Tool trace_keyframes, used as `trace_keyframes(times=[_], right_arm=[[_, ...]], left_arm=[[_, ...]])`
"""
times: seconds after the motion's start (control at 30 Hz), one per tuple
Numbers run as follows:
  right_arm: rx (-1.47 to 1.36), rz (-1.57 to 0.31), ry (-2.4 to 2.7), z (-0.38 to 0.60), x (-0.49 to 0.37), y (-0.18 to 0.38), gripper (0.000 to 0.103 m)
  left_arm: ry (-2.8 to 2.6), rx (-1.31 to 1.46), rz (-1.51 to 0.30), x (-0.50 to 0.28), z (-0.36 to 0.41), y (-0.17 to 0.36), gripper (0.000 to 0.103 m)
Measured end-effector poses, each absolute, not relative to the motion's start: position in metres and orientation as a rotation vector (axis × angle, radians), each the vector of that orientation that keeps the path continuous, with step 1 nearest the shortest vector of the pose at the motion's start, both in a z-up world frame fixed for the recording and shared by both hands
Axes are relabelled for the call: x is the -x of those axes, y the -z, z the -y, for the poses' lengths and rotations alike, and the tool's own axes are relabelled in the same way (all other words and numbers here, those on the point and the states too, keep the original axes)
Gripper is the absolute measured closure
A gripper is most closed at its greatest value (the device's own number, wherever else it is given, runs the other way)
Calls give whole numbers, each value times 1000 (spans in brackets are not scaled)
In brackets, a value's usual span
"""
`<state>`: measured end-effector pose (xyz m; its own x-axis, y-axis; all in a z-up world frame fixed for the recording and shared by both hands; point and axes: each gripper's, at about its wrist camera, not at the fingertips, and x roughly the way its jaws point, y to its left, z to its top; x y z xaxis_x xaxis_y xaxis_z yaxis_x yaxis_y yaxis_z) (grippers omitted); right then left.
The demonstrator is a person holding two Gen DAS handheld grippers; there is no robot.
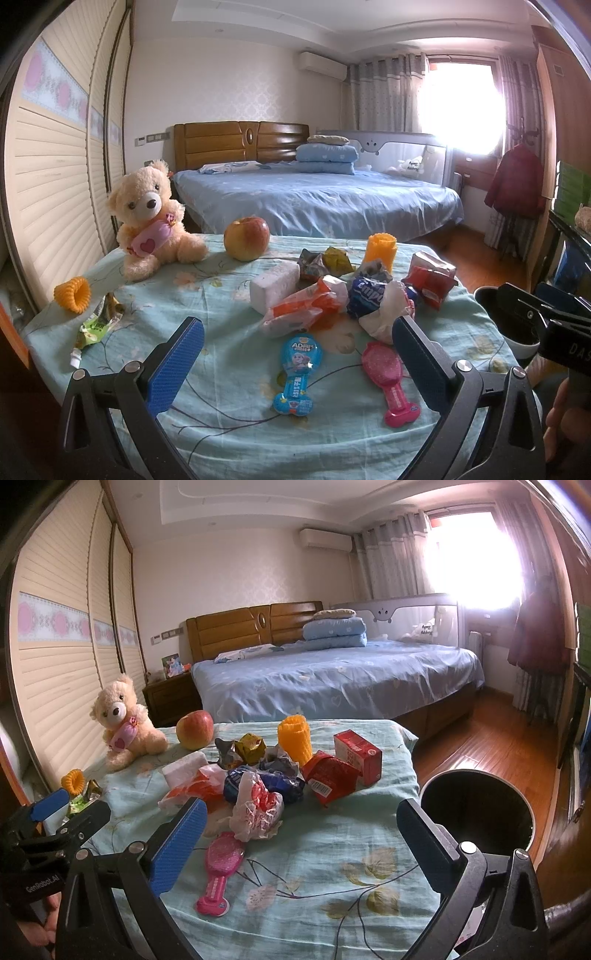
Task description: Collect trash
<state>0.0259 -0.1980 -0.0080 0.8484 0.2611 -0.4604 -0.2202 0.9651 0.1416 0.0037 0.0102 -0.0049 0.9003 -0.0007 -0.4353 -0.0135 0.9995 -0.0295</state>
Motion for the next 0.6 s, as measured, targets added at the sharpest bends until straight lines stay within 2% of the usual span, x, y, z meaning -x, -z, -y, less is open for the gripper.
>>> trace_keyframes(times=[0.6], right_arm=[[-84, -499, -254, 198, -26, 7, 0]], left_arm=[[0, 29, -451, -4, -8, 4, 1]])
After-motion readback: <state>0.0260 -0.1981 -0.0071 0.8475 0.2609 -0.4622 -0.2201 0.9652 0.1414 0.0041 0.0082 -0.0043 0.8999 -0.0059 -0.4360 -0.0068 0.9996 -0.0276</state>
